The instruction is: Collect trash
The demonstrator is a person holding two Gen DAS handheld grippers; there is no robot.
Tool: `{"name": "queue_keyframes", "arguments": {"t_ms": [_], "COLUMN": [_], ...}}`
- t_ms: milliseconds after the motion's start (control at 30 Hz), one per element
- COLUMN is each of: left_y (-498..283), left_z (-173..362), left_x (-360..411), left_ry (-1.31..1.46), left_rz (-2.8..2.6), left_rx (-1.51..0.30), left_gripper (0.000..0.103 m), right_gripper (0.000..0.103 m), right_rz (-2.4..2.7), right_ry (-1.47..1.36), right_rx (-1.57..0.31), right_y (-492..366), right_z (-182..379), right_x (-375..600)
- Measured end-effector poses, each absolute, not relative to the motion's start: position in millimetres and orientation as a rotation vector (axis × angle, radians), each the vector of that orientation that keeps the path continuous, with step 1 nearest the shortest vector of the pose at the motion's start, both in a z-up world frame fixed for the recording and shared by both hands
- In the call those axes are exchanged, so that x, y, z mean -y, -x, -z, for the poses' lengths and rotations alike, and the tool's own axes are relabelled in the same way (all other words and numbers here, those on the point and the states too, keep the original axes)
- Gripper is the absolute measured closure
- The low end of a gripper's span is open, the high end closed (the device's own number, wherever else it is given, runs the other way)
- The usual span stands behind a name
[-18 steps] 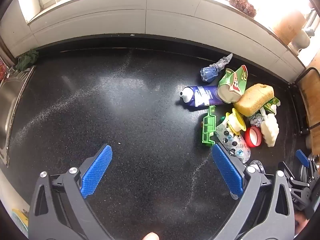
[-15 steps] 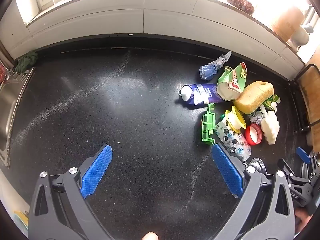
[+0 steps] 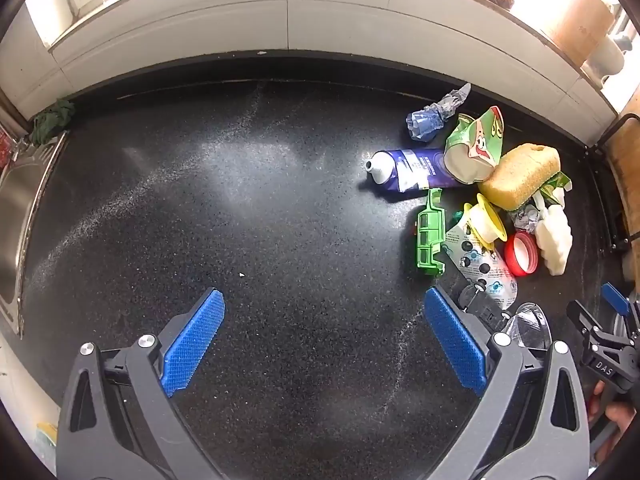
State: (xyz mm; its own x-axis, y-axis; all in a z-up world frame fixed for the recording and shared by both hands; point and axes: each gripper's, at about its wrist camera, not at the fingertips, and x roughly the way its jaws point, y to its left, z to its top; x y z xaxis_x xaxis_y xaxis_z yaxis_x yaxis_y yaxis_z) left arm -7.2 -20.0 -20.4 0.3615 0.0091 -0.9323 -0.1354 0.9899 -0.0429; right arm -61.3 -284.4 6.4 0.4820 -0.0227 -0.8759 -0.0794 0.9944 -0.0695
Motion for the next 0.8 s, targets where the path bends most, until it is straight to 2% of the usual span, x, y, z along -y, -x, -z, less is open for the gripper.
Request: {"name": "queue_keyframes", "arguments": {"t_ms": [800], "left_y": [-1], "left_z": [35], "left_x": [13], "left_ry": [0.075], "left_rz": [-0.084], "left_rx": [-1.269], "left_gripper": [0.005], "right_gripper": [0.006], "right_rz": [0.007], "right_ry": [0.063], "right_rx": [-1.136], "right_y": [58], "right_z": [11], "right_x": [300]}}
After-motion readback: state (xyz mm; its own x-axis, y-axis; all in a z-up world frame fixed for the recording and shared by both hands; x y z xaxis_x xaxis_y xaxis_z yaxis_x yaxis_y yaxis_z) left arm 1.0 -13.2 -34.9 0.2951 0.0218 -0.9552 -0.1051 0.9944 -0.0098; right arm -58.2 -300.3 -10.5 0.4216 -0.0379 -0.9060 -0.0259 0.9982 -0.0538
